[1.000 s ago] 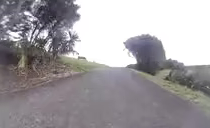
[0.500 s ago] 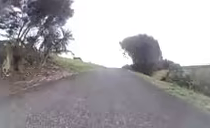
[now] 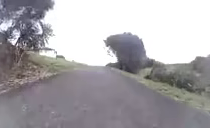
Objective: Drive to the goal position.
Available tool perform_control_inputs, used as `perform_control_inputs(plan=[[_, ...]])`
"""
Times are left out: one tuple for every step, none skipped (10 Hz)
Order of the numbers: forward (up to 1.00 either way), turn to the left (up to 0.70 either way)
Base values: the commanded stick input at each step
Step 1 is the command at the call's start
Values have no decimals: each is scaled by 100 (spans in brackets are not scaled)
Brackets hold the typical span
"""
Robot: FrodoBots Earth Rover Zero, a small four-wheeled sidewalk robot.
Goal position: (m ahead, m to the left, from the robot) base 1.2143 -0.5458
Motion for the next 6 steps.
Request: perform_control_inputs(plan=[[100,-12],[100,0],[100,0],[100,0],[100,0],[100,0]])
